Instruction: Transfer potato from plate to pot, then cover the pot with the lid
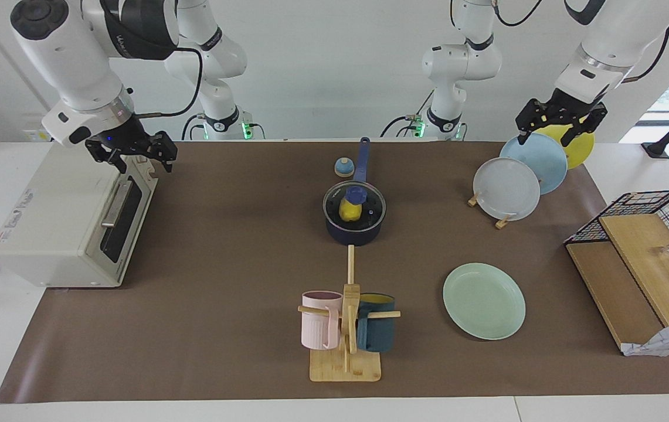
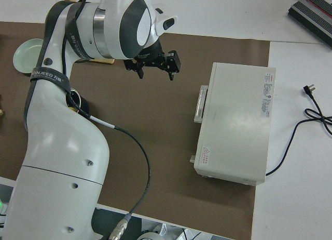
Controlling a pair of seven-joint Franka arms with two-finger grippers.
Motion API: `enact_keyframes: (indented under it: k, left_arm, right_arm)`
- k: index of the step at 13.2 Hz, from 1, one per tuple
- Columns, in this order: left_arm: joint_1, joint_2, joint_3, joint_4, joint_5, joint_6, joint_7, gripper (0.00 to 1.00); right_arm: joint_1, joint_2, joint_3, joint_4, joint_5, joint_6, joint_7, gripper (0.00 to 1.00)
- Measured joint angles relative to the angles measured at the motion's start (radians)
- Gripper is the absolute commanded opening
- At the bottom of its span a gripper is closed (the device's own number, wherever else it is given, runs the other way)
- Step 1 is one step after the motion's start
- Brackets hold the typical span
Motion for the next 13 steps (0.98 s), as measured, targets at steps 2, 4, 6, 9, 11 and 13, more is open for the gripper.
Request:
enact_keyframes:
  k: [2, 4, 6, 9, 11, 13]
  left_arm:
    - [0.000, 0.000, 0.000, 0.000, 0.000, 0.000, 0.000, 1.00]
    - [0.000, 0.000, 0.000, 0.000, 0.000, 0.000, 0.000, 1.00]
    - [0.000, 0.000, 0.000, 0.000, 0.000, 0.000, 0.000, 1.00]
    - [0.000, 0.000, 0.000, 0.000, 0.000, 0.000, 0.000, 1.00]
    - [0.000, 0.000, 0.000, 0.000, 0.000, 0.000, 0.000, 1.00]
    - [0.000, 0.000, 0.000, 0.000, 0.000, 0.000, 0.000, 1.00]
  right_arm:
    - [0.000, -0.002, 0.000, 0.001, 0.000, 0.000, 0.000, 1.00]
    - [0.000, -0.002, -0.001, 0.001, 0.000, 0.002, 0.000, 1.00]
    - [0.000, -0.002, -0.020, 0.001, 0.000, 0.011, 0.002, 1.00]
    - [0.000, -0.002, -0.043, 0.001, 0.000, 0.018, 0.002, 1.00]
    - [0.001, -0.002, -0.042, 0.001, 0.000, 0.022, 0.002, 1.00]
    - [0.001, -0.002, -0.042, 0.001, 0.001, 0.022, 0.002, 1.00]
